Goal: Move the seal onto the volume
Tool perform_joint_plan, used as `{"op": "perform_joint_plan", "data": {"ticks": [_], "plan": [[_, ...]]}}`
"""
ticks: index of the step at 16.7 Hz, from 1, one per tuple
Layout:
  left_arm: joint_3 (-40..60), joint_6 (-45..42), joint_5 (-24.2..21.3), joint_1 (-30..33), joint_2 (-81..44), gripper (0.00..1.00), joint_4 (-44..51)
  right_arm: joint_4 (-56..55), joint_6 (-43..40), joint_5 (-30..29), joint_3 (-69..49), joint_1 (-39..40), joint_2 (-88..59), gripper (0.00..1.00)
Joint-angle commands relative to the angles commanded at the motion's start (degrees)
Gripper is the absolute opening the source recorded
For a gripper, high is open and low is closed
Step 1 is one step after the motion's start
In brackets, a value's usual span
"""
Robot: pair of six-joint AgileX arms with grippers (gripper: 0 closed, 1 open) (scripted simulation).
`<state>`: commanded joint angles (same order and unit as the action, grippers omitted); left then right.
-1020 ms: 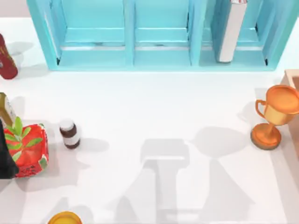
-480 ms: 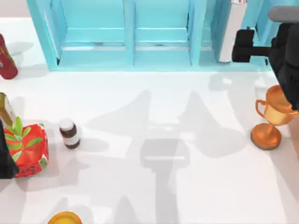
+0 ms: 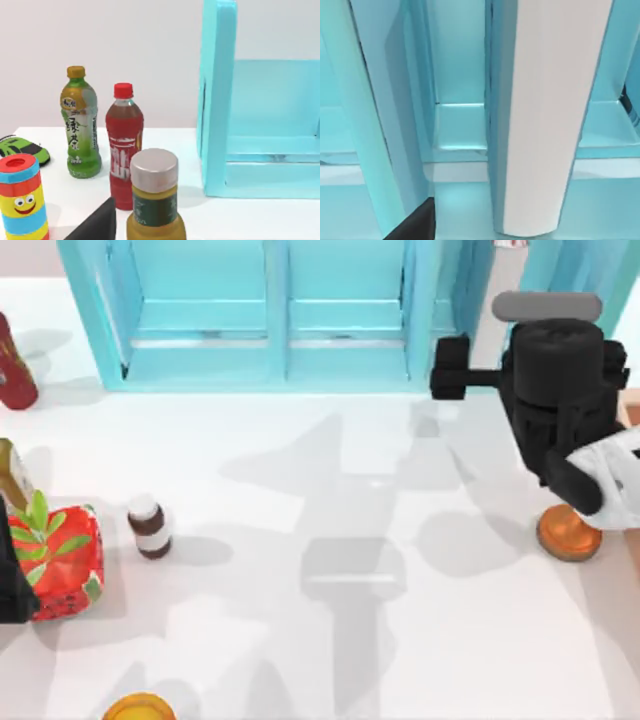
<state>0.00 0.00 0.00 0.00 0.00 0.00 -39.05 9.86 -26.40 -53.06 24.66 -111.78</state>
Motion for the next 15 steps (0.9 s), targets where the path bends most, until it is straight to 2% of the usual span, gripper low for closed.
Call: {"op": "perform_joint_plan", "data": {"ticks": [7, 15], "plan": [[0.0, 0.0, 0.0, 0.0, 0.0, 1.0, 0.0, 0.7, -0.4, 0.9, -1.8, -0.9, -0.8, 1.0], [0.0, 0.0, 0.0, 0.0, 0.0, 1.0, 0.0, 3.2, -2.1, 5.1, -19.0, -5.7, -14.9, 1.0]]}}
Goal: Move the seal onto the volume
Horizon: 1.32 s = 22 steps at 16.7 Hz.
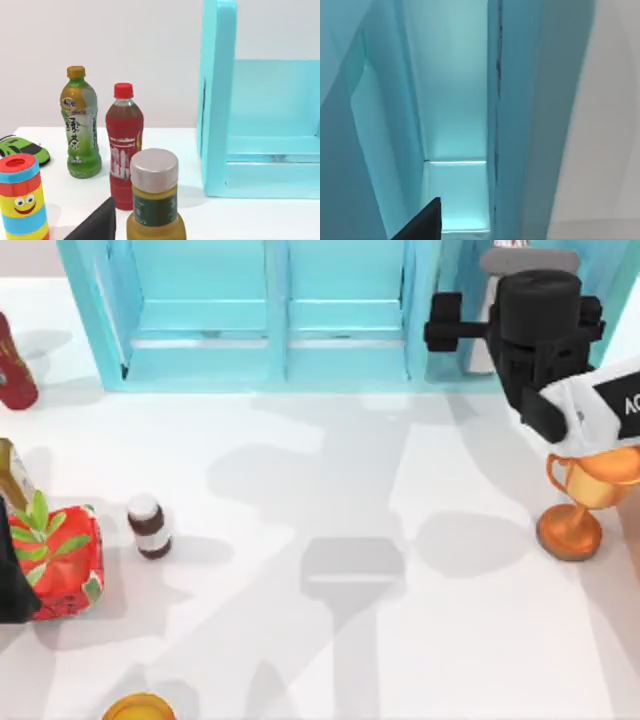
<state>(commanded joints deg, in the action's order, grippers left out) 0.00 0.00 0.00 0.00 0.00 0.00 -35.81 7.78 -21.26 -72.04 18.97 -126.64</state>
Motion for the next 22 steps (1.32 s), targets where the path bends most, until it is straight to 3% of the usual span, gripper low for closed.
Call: {"op": "perform_joint_plan", "data": {"ticks": [7, 20, 22], "plan": [[0.0, 0.0, 0.0, 0.0, 0.0, 1.0, 0.0, 0.2, 0.0, -0.1, -4.1, 0.0, -4.0, 1.0], [0.0, 0.0, 0.0, 0.0, 0.0, 1.0, 0.0, 0.2, 0.0, -0.1, -4.1, 0.0, -4.0, 0.02], [0.0, 0.0, 0.0, 0.0, 0.0, 1.0, 0.0, 0.2, 0.0, -0.1, -4.1, 0.0, -4.0, 0.0]]}}
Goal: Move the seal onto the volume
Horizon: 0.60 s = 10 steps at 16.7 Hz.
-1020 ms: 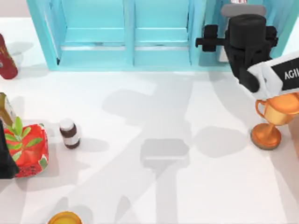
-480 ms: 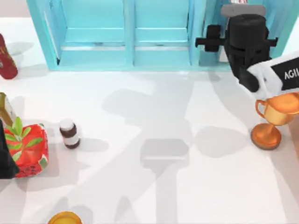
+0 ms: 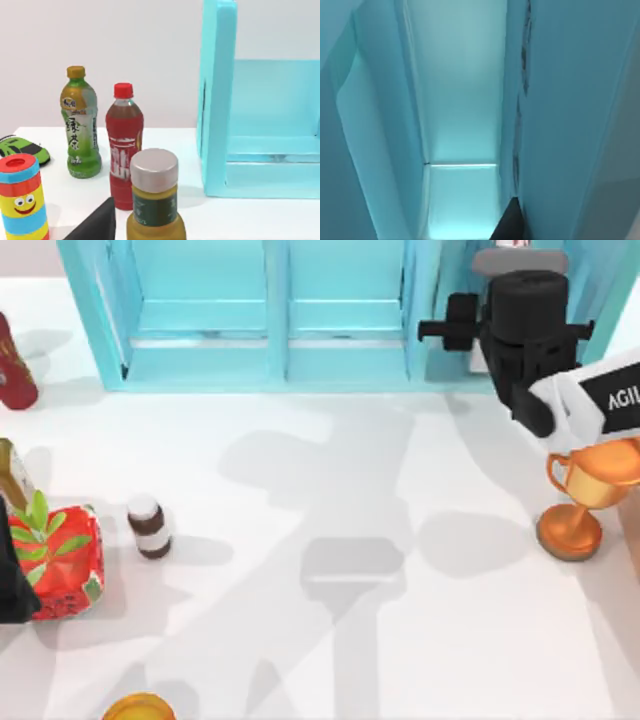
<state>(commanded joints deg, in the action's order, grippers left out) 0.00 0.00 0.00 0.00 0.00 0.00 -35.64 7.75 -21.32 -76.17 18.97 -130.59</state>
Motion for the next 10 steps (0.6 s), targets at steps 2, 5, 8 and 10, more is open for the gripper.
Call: {"op": "perform_joint_plan", "data": {"ticks": [2, 5, 8, 10], "plan": [[0.0, 0.0, 0.0, 0.0, 0.0, 1.0, 0.0, 0.0, 0.0, 0.0, 0.0, 0.0, 0.0, 0.0], [0.0, 0.0, 0.0, 0.0, 0.0, 1.0, 0.0, 0.0, 0.0, 0.0, 0.0, 0.0, 0.0, 0.0], [0.0, 0.0, 0.0, 0.0, 0.0, 1.0, 0.0, 0.1, 0.1, -0.1, 0.1, 0.0, 0.3, 0.0], [0.0, 0.0, 0.0, 0.0, 0.0, 1.0, 0.0, 1.7, 0.5, -0.9, 0.7, 0.3, 2.2, 0.0]]}}
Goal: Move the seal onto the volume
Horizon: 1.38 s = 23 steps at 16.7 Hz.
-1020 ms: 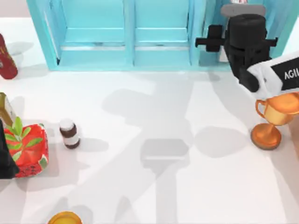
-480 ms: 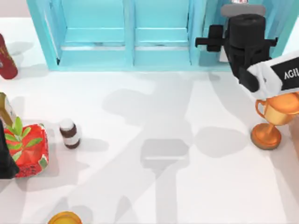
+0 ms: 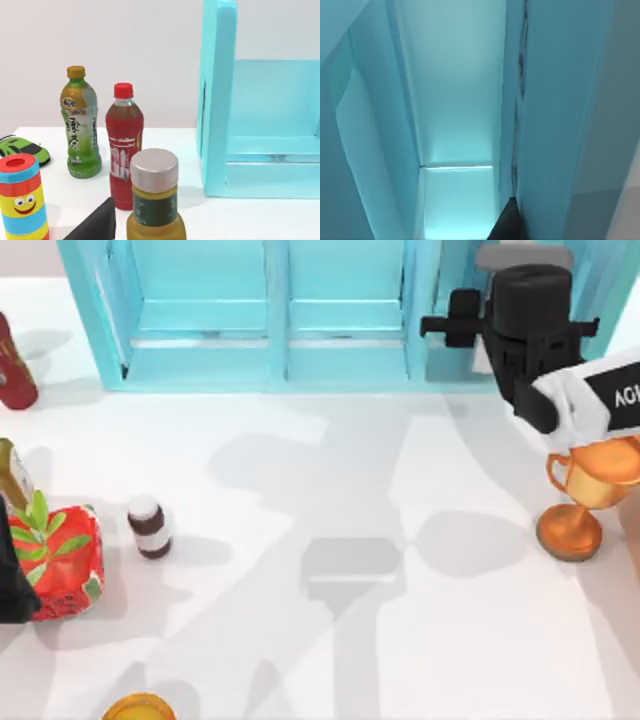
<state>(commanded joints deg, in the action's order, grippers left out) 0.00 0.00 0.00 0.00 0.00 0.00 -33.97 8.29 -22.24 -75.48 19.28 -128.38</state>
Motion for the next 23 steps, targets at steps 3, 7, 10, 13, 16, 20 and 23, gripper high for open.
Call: {"op": "perform_joint_plan", "data": {"ticks": [3, 7, 10, 13, 16, 20, 23], "plan": [[0.0, 0.0, 0.0, 0.0, 0.0, 1.0, 0.0, 5.3, 1.0, -2.3, 2.1, 1.8, 7.4, 0.0], [0.0, 0.0, 0.0, 0.0, 0.0, 1.0, 0.0, 16.0, 2.5, -5.6, 6.6, 6.7, 25.4, 0.0], [0.0, 0.0, 0.0, 0.0, 0.0, 1.0, 0.0, 25.9, 3.8, -8.3, 10.8, 10.6, 39.8, 0.0], [0.0, 0.0, 0.0, 0.0, 0.0, 1.0, 0.0, 34.2, 4.8, -10.7, 15.1, 13.2, 49.1, 0.0], [0.0, 0.0, 0.0, 0.0, 0.0, 1.0, 0.0, 37.9, 5.0, -12.0, 17.5, 14.3, 53.0, 0.0], [0.0, 0.0, 0.0, 0.0, 0.0, 1.0, 0.0, 37.9, 5.1, -11.9, 17.7, 14.1, 52.8, 0.0], [0.0, 0.0, 0.0, 0.0, 0.0, 1.0, 0.0, 37.4, 4.0, -12.5, 17.7, 15.6, 51.5, 0.0]]}}
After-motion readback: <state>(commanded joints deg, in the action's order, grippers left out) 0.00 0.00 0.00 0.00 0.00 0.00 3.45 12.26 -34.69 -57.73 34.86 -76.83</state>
